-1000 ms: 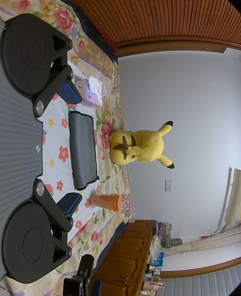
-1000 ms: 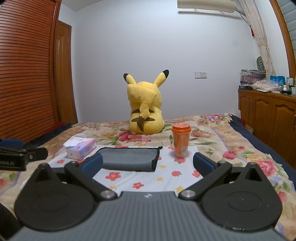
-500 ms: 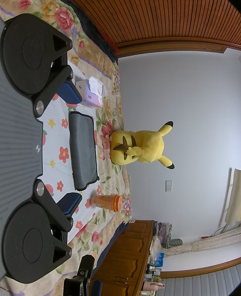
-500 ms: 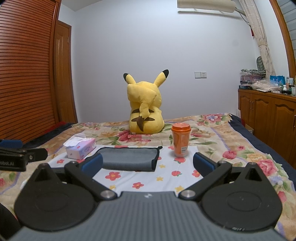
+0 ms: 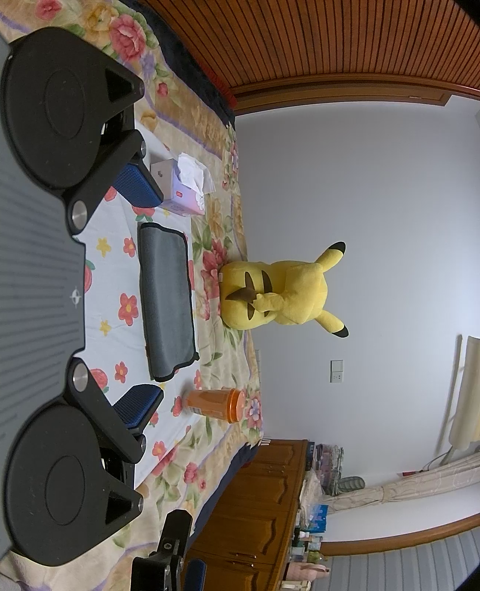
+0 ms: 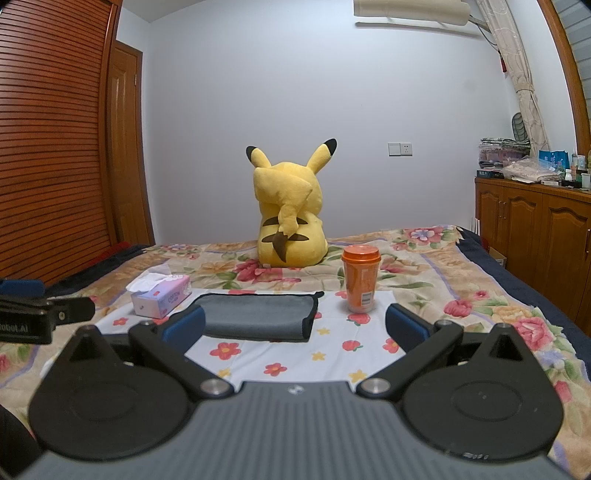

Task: Fold towel

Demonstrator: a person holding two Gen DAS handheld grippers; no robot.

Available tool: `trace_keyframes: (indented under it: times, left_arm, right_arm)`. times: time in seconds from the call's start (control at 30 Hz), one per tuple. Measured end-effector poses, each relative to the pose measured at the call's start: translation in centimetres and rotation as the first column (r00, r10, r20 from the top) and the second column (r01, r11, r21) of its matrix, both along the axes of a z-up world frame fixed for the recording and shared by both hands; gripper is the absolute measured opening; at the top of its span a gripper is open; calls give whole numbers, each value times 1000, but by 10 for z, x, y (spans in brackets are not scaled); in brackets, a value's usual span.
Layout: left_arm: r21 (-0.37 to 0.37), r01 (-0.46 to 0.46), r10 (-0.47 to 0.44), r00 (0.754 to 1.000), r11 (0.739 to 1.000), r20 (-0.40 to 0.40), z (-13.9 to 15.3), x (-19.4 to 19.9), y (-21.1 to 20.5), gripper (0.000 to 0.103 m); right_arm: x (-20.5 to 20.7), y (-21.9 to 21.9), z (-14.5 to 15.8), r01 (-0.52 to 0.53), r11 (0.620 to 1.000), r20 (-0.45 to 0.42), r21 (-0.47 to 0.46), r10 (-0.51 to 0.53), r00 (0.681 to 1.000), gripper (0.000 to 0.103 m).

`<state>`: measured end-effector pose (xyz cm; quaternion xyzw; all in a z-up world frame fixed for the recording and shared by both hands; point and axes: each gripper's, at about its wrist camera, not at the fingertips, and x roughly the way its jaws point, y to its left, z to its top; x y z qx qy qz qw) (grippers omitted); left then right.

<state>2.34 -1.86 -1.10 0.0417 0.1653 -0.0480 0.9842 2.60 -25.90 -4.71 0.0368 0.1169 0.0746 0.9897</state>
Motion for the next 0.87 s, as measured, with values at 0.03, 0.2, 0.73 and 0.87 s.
trace_keyframes:
  times: [0.03,0.2,0.73,0.87]
  left_arm:
    - [-1,0,0,1000,1000,0,0,0,0,103]
    - [-2,0,0,1000,1000,-1,-1,0,1,103]
    - [3,-1,1,1000,1000,-1,-5,1,4,103]
    - [4,-1,1,1000,1000,-3,-5,2,4,103]
  right_arm:
    - [0,0,0,-1,1000,0,0,1,1000,103]
    - [0,0,0,-1,1000,0,0,1,1000,103]
    - [1,0,0,-1,1000,0,-1,1,1000,103]
    - [1,0,0,-1,1000,0,-1,1,1000,103]
